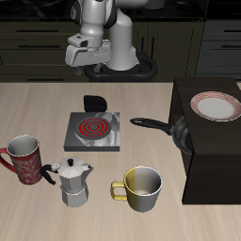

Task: Place the frying pan on the top layer of the shelf and turn off the stove

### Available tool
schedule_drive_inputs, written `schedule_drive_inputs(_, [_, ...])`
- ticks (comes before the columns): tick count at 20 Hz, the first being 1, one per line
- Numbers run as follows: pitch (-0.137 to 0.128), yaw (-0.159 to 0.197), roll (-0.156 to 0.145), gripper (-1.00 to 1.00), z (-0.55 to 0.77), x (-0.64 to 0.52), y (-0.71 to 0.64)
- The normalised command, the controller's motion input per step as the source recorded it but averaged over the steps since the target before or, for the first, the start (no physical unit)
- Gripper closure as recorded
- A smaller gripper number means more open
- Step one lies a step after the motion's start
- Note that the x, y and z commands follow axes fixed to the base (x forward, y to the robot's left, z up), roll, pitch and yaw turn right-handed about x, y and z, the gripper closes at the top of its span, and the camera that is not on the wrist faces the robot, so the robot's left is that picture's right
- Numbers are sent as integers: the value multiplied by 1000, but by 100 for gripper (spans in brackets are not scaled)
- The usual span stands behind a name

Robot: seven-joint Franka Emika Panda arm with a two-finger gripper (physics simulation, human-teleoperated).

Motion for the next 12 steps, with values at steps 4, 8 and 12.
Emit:
schedule_drive_inputs(4, [19, -26, -20, -100, 61, 202, -322])
schedule_drive_inputs(8, [70, 30, 26, -100, -128, 164, 5])
schedule_drive_inputs(12, [-28, 43, 17, -100, 114, 44, 27])
